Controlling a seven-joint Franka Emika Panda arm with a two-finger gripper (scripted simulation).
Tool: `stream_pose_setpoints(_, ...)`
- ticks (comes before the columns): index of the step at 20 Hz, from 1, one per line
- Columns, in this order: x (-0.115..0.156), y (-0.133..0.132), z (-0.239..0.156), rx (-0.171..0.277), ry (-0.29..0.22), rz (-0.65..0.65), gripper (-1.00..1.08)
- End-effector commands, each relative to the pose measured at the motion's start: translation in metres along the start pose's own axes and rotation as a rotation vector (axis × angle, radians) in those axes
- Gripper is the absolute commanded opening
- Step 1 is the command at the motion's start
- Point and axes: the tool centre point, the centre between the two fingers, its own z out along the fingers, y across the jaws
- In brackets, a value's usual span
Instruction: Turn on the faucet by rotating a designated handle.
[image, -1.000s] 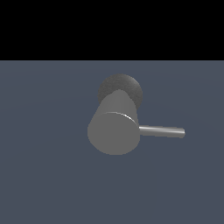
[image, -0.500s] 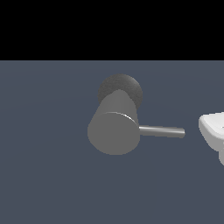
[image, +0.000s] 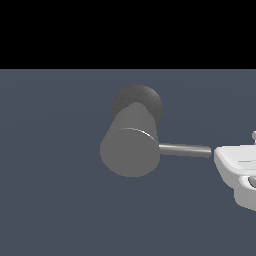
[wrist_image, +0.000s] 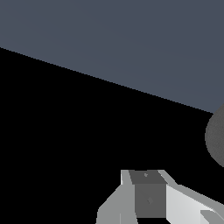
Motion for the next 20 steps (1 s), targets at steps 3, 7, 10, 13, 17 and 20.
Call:
stream_pose_setpoints(3, 0.023, 0.0, -0.014, 0.008, 0.073, 0.018, -1.0)
stream_pose_setpoints(7, 0.036, 0.001, -0.023, 0.011, 0.115, 0.03, -1.0)
stream_pose_setpoints(10, 0.04, 0.0, -0.025, 0.013, 0.126, 0.03, -1.0)
stream_pose_setpoints(13, 0.04, 0.0, -0.025, 0.014, 0.127, 0.029, -1.0)
stream_pose_setpoints(17, 0.034, 0.014, -0.021, 0.0, 0.112, 0.055, -1.0)
stream_pose_setpoints(20, 0.026, 0.033, -0.016, -0.021, 0.095, 0.09, -1.0)
